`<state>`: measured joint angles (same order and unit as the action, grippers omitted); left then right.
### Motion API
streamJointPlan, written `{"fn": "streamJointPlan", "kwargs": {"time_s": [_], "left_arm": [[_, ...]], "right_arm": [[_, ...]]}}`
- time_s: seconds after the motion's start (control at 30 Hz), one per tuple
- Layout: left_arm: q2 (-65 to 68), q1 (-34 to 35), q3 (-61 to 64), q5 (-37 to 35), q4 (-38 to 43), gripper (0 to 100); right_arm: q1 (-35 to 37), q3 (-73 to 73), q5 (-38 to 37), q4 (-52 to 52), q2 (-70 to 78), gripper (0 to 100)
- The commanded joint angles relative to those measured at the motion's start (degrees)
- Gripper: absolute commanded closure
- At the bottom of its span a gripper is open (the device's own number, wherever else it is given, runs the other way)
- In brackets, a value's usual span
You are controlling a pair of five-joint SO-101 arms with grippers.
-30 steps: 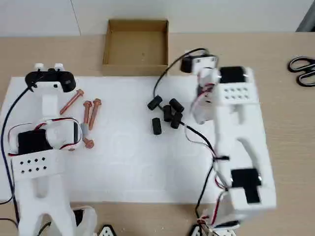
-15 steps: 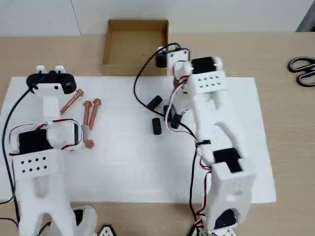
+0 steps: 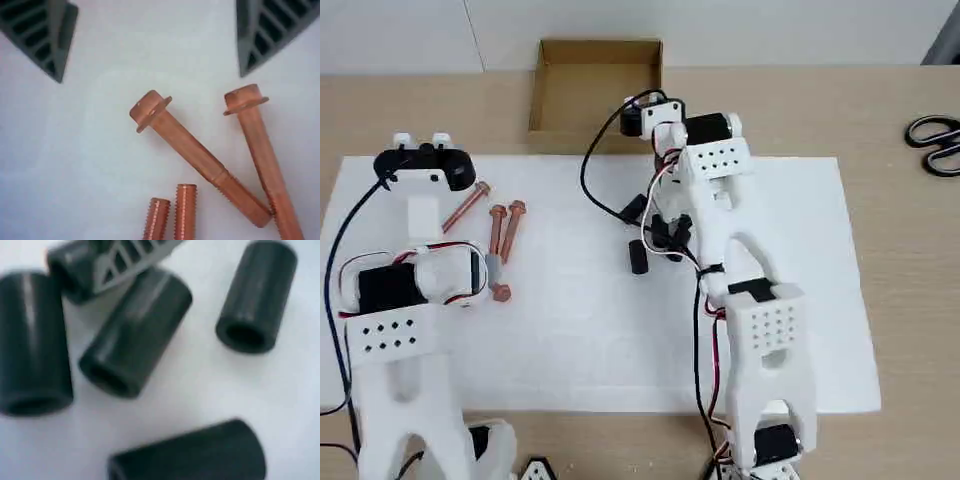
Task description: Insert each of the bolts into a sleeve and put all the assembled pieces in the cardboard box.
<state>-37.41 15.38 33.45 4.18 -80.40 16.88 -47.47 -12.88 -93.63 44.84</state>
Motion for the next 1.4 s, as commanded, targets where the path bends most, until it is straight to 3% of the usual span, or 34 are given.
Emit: {"fn": "streamJointPlan", "kwargs": {"time_s": [0.0, 0.7, 1.0, 1.37], "left_arm": [[-0.3, 0.3, -0.2, -0.3, 0.4, 79], [0.1, 0.2, -0.1, -0.3, 0.4, 79], [-0.2, 0.2, -0.1, -0.3, 0.6, 79], [-0.3, 0.0, -0.3, -0.3, 0.7, 79]], "right_arm": [[0.1, -5.0, -0.6, 0.0, 1.5, 86.2], [0.7, -5.8, -2.2, 1.4, 8.7, 86.8], [-2.9, -5.8, -4.1, 0.9, 8.5, 95.9], [-6.2, -5.5, -3.9, -4.9, -8.0, 95.9]]}}
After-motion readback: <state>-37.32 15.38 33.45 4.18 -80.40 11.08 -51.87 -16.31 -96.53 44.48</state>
